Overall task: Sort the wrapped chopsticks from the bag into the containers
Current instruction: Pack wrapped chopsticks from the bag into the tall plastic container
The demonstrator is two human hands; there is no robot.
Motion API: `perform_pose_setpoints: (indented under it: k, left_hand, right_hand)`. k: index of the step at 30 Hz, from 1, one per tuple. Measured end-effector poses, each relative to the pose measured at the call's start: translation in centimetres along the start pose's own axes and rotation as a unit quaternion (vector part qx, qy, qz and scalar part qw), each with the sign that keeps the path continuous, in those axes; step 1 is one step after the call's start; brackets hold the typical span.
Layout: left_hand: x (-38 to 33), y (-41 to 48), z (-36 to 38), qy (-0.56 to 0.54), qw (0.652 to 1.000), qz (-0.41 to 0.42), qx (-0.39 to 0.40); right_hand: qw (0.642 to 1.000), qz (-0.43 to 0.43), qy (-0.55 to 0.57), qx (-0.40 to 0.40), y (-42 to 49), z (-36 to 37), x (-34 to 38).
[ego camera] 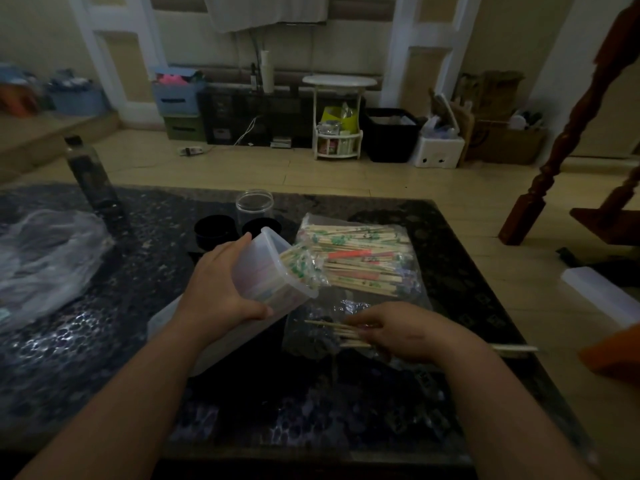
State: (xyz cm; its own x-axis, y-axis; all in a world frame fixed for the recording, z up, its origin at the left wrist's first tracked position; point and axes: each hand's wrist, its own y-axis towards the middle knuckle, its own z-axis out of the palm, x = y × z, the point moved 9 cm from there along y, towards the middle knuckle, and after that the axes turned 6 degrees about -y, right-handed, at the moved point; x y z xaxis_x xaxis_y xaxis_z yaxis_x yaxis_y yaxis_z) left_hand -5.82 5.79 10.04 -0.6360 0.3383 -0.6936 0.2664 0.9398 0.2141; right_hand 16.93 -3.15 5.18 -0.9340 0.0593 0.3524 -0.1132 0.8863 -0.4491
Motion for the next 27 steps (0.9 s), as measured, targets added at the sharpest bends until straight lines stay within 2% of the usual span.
perform_pose_setpoints:
  k: [4, 8, 11, 14, 16, 18, 20, 24, 27]
  left_hand:
    - [0.0, 0.1, 0.1, 0.001, 1.0, -0.002, 0.002]
    - [0.1, 0.1, 0.1, 0.008, 1.0, 0.002, -0.002]
    - [0.1, 0.1, 0.1, 0.007, 1.0, 0.003, 0.003]
    - [-0.3, 0.0, 0.2, -0.001, 1.0, 0.012, 0.008]
    - [-0.5, -0.2, 0.4, -0.001, 1.0, 0.018, 0.014]
    - [-0.7, -0.3, 0.6, 0.004, 0.999, 0.028, 0.022]
    - [-0.7, -0.3, 0.8, 0.008, 0.999, 0.042, 0.03]
    - [-1.1, -0.4, 1.0, 0.024, 0.998, 0.056, 0.035]
    - [-1.3, -0.5, 1.0, 0.026, 0.998, 0.051, 0.035]
  right_hand:
    - [1.0, 0.008, 0.019, -0.019, -0.2, -0.7, -0.6]
    - [0.99, 0.026, -0.02, -0.134, -1.3, -3.8, -0.3]
    - [0.977, 0.013, -0.102, -0.186, -2.4, -4.9, 1.4]
    - [0.943, 0.022, -0.196, -0.266, -3.0, -6.3, 3.2]
    - [0.894, -0.022, -0.217, -0.393, -3.7, -7.4, 4.5]
    - [0.82, -0.097, -0.191, -0.53, -5.5, -8.0, 5.4]
    - [0.779, -0.135, -0.142, -0.596, -6.5, -8.3, 5.3]
    - [0.763, -0.144, -0.062, -0.627, -6.7, -8.2, 5.1]
    - [0.749, -0.159, 0.086, -0.638, -7.2, -8.9, 4.3]
